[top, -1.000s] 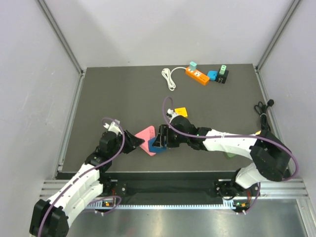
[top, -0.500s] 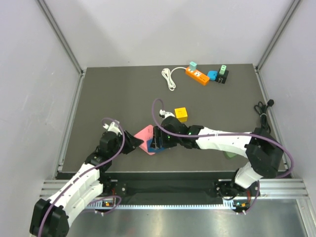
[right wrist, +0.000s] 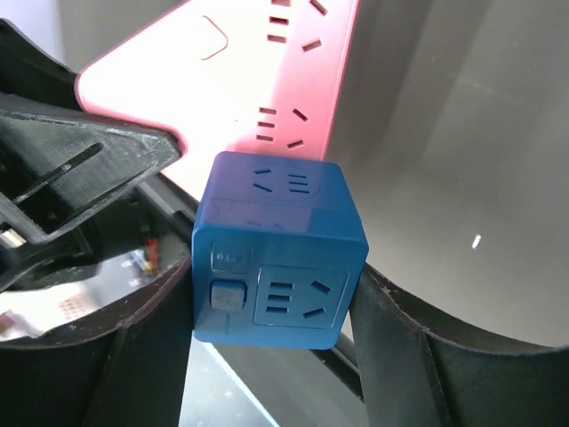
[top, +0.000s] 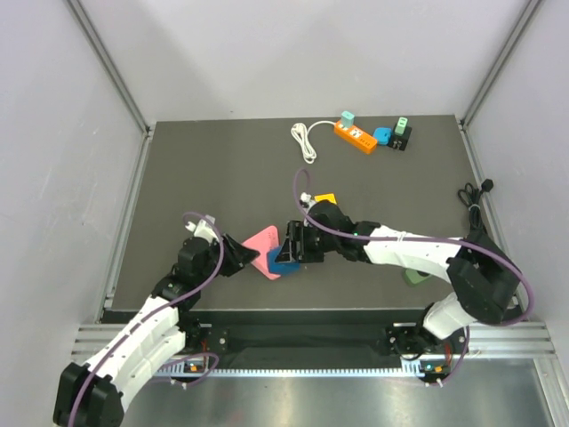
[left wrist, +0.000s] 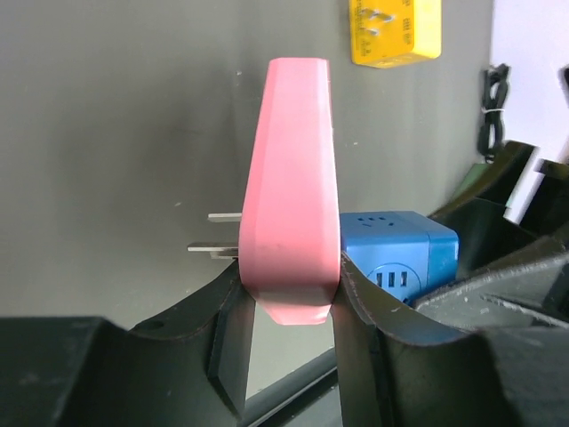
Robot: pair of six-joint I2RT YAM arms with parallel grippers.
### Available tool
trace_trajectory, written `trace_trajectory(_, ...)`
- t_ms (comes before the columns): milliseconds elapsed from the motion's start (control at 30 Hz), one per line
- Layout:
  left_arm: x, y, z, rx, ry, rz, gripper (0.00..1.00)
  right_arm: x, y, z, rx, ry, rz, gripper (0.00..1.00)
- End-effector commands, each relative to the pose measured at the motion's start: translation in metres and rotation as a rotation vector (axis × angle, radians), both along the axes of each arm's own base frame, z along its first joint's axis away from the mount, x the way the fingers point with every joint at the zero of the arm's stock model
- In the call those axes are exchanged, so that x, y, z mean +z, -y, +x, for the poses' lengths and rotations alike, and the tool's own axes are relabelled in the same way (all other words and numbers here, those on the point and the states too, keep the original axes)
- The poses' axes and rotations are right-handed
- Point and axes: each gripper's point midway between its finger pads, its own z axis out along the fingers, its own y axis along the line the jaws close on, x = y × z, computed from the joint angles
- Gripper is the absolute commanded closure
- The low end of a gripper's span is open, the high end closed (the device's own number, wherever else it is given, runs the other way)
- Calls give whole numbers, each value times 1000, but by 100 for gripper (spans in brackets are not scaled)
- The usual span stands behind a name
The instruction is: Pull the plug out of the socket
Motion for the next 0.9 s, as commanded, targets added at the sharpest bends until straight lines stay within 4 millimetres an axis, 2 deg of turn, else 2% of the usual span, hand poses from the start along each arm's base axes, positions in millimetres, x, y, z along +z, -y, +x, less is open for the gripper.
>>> trace_trajectory(0,-52,-56,-4,158,-93,278,100,7,7,7,-4,95,-188,100)
trace_trajectory(100,-51,-58,-4,157,-90,296,100,8,-3,2,25,143,-276,100)
trace_trajectory(233,-50,-59,-4,169,-79,310,100,9,3,12,-18,175,-340,100)
trace_trajectory(400,-54,-63,-5,195,-86,324,100,18,5,6,26,36,-135,100)
trace_trajectory(433,-55,-65,-4,208,-93,327,100,19,12,14,12,16,-115,100)
trace_trajectory(467,-58,-66,-6,214,-107,333,100,17,15,7,42,-31,-86,100)
trace_trajectory(567,-65,-66,-8,210,-136,346,100,21,25,11,66,-87,-24,100)
trace_trajectory(633,-65,-67,-7,215,-137,355,100,12,39,10,79,-89,-100,100)
trace_trajectory(667,-65,-68,-7,218,-132,354,100,14,42,19,57,-46,-143,100)
trace_trajectory(800,-58,-62,-7,195,-99,321,100,24,50,24,29,23,-181,100)
trace_trajectory(867,-56,-57,-8,170,-89,301,100,23,65,38,-49,78,-242,100)
